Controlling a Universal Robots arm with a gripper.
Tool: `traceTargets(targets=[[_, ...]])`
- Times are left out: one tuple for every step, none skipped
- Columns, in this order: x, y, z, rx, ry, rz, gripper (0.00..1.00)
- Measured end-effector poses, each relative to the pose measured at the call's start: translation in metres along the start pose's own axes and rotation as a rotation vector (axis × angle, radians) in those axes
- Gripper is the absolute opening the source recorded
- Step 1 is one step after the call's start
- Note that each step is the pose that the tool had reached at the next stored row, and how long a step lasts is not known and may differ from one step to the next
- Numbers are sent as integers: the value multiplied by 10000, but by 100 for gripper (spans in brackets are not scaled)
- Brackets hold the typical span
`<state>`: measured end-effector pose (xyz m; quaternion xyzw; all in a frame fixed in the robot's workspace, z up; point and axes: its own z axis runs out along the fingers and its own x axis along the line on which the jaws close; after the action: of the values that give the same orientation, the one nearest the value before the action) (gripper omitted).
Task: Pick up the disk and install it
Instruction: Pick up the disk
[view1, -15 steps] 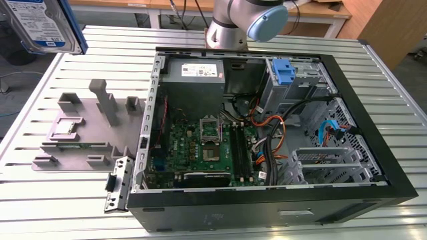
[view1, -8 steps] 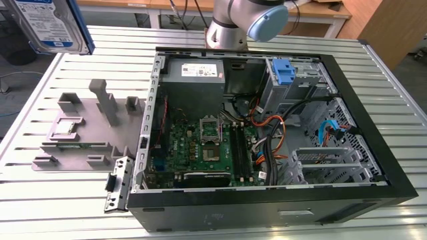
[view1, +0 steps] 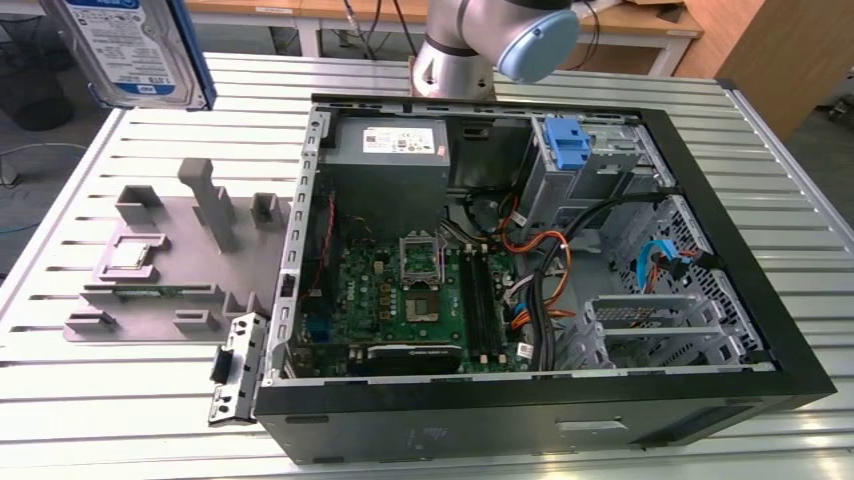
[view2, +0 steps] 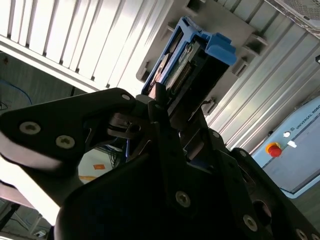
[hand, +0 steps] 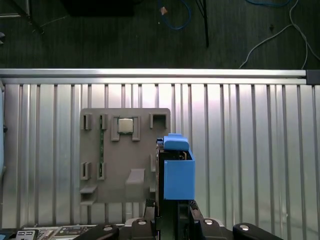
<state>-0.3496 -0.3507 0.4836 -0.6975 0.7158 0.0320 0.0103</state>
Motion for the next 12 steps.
traceTargets(targets=[[-1, -34, -1, 0, 0, -1, 35], [-2, -68, -1, 1, -1, 0, 35], [-2, -104, -2, 2, 0, -1, 35], [-3, -139, -3, 2, 0, -1, 35], [-4, -177, -5, 1, 0, -1, 35], [-5, -217, -6, 0, 0, 0, 35], [-7, -257, -7, 1, 0, 0, 35], [-8, -296, -8, 1, -1, 0, 35], [-9, -335, -9, 1, -1, 0, 35], [-10, -371, -11, 0, 0, 0, 35], [-11, -407, -12, 0, 0, 0, 35], [-11, -445, -13, 0, 0, 0, 35]])
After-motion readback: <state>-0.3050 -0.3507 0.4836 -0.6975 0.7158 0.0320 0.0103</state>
